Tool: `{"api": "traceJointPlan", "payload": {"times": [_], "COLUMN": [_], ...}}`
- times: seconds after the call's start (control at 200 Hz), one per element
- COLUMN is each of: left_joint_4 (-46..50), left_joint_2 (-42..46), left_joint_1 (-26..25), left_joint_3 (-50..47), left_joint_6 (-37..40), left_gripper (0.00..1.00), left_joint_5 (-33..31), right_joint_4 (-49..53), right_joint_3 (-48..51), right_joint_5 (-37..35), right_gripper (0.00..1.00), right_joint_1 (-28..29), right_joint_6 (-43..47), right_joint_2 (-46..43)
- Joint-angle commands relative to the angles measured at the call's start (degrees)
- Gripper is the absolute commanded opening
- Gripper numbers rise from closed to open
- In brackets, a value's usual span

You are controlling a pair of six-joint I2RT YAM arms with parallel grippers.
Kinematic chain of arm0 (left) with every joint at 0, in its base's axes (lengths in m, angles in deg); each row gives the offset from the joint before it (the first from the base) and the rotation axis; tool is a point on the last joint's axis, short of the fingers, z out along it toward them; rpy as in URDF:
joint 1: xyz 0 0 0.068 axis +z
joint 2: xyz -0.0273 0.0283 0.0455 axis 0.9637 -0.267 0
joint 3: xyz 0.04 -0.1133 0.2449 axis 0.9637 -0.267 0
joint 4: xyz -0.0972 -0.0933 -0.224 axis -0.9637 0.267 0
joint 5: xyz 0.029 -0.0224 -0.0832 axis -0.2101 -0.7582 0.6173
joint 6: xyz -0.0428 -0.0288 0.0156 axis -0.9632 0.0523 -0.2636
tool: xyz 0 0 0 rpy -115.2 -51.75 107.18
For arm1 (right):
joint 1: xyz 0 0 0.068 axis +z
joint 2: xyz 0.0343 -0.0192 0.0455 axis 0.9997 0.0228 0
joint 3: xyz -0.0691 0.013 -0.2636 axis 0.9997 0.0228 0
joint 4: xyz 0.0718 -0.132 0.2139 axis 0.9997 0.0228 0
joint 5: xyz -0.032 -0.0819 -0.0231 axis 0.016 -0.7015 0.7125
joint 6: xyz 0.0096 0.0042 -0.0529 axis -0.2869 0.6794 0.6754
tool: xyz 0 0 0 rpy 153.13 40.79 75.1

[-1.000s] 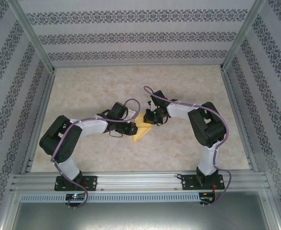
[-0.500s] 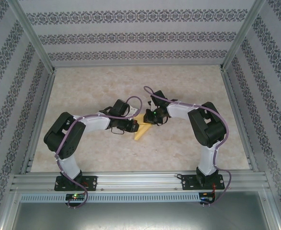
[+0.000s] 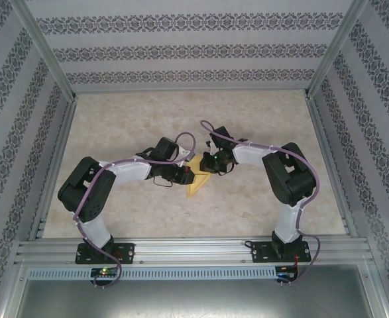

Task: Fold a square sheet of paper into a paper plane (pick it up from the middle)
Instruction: Third fold the triangle at the center of the table.

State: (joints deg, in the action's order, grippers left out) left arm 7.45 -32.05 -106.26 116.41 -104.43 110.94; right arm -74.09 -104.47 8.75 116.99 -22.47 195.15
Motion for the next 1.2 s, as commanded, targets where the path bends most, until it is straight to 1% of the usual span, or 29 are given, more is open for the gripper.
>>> {"api": "traceJointPlan", "payload": {"times": [0.0, 0.08, 0.225, 0.385, 0.505, 0.704, 0.949, 1.199], "left_joint_4": [1.0, 1.7, 2.8, 4.3, 4.5, 4.8, 6.5, 7.6], "left_joint_2": [-0.7, -0.4, 0.5, -1.5, -2.1, -2.4, -2.8, -4.3], "left_joint_1": [-0.2, -0.5, -0.5, -0.6, -0.6, -0.6, -0.6, -0.6], "left_joint_3": [-0.7, -0.7, -0.5, 1.2, 1.4, 1.9, 3.2, 4.1], "left_joint_6": [-0.8, -0.5, 0.6, 1.9, 2.4, 2.8, 4.0, 4.1], "left_gripper": [0.01, 0.01, 0.01, 0.01, 0.01, 0.01, 0.01, 0.01], "left_joint_5": [1.6, 0.5, -2.3, -1.1, -0.3, -0.8, -2.4, -4.0], "right_joint_4": [-4.6, -7.4, -5.6, -3.9, -1.9, 1.9, 2.4, 1.9], "right_joint_3": [4.5, 6.3, 4.7, 1.7, -0.2, -1.9, -2.2, -1.8], "right_joint_5": [1.0, 1.6, 1.2, 2.7, 1.1, -3.0, -2.5, -2.6], "right_gripper": [0.1, 0.1, 0.1, 0.11, 0.11, 0.11, 0.1, 0.1], "right_joint_1": [0.7, 0.7, 0.6, 0.5, 0.4, 0.1, 0.1, 0.1], "right_joint_6": [-4.5, -6.3, -4.7, -2.6, -1.1, 0.6, 1.6, 1.7], "right_joint_2": [-3.4, -4.3, -4.6, -4.9, -5.2, -2.2, 1.6, 1.8]}}
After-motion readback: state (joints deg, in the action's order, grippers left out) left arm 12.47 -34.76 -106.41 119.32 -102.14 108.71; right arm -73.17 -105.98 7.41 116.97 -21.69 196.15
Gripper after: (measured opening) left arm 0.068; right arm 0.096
